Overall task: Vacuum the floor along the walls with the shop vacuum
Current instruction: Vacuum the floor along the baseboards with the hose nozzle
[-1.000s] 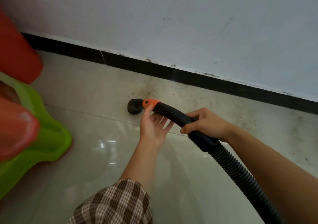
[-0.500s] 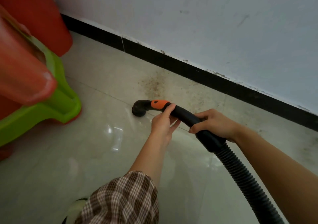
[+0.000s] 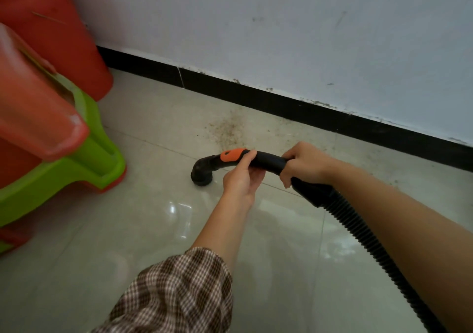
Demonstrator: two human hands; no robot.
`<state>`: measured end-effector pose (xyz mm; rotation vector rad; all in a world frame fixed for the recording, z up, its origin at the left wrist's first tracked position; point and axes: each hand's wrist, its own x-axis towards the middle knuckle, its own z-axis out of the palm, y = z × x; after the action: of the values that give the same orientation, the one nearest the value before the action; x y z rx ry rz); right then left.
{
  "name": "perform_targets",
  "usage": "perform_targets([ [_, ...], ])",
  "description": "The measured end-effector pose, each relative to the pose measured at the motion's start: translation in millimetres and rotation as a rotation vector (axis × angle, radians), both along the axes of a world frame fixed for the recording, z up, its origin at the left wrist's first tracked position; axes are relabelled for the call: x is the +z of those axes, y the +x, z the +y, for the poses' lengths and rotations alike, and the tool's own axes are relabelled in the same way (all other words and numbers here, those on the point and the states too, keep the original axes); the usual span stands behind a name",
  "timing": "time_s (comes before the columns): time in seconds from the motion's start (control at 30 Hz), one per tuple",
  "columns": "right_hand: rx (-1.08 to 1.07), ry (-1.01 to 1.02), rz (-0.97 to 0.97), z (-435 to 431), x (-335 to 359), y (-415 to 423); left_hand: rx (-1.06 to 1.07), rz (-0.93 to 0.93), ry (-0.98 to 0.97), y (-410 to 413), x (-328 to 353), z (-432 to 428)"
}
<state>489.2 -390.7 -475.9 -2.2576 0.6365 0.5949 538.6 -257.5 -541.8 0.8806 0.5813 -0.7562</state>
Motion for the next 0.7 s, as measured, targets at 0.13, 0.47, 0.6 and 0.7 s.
perform_targets([
  [0.13, -0.073, -0.147, 0.026, 20.5, 3.9, 7.9, 0.018, 0.012, -0.010, -2.5, -0.7, -1.9],
  [0.47, -0.037, -0.020, -0.098, 14.1, -9.1, -13.2, -0.058, -0.037, 0.013, 5.0, -11.9, -4.0],
  [0.6, -0.033, -0.013, -0.134, 14.1, -14.8, -18.3, -0.086, -0.044, 0.015, 7.6, -17.1, -3.5],
  [0.7, -0.065, 0.004, -0.151, 18.8, -19.9, -19.8, -0.097, -0.055, 0.025, 11.6, -21.2, -1.9],
])
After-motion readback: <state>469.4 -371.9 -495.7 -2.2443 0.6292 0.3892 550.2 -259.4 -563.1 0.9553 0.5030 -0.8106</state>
